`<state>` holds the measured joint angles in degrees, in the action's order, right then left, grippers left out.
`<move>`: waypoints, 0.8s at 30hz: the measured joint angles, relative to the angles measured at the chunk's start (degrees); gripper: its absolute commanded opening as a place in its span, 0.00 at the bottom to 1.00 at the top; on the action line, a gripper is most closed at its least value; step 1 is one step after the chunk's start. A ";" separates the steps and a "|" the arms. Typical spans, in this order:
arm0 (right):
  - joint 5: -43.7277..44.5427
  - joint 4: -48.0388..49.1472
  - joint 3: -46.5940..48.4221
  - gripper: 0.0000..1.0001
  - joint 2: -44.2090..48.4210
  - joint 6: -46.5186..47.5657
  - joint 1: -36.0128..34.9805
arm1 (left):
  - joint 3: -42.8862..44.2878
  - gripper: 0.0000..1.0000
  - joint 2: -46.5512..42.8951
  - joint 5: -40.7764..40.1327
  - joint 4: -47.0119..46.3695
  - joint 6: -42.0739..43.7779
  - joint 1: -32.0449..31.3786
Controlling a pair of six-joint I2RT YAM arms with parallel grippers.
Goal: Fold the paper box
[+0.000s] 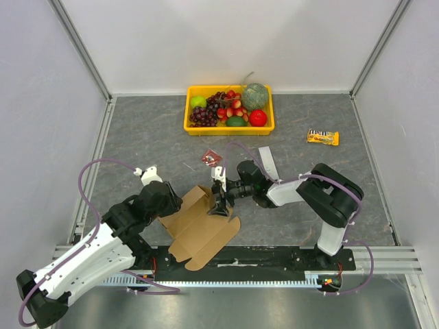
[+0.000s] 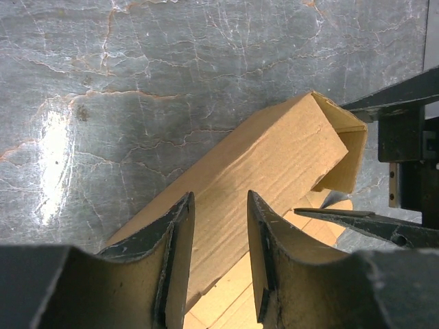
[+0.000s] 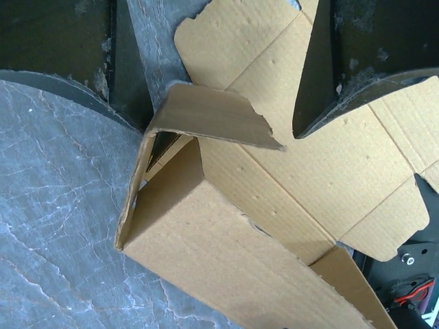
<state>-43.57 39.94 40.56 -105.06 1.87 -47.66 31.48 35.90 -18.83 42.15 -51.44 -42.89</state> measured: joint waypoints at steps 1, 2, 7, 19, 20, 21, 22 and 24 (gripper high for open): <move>0.26 -1.88 0.09 0.91 1.03 0.90 -0.09 | -0.04 0.43 -0.09 0.02 -0.04 0.00 0.00; 0.68 -4.28 0.22 0.91 2.40 2.05 -0.13 | -0.13 0.43 -0.26 0.04 -0.07 0.00 0.00; 3.45 -12.70 1.44 0.92 6.56 6.99 -0.20 | -0.59 0.43 -1.14 0.35 -0.26 0.00 0.00; 8.70 -29.86 5.22 0.92 8.50 16.26 0.66 | -0.61 0.43 -1.46 0.98 -0.28 0.02 0.00; 9.09 -31.52 5.75 0.92 8.87 16.92 0.79 | -0.66 0.43 -1.57 1.03 -0.28 0.02 0.00; 9.31 -32.85 6.16 0.92 9.40 17.49 1.05 | -0.72 0.43 -1.73 1.09 -0.28 0.02 0.00; 9.57 -34.25 6.60 0.92 10.03 18.01 1.27 | -0.76 0.43 -1.86 1.14 -0.28 0.00 0.00; 10.84 -36.46 7.32 0.90 11.72 18.97 1.73 | -0.83 0.43 -2.10 1.25 -0.26 0.02 0.00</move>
<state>-32.73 3.49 47.88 -93.34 20.84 -45.93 30.65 33.80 -17.58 41.89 -51.42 -42.89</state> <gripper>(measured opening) 0.919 0.428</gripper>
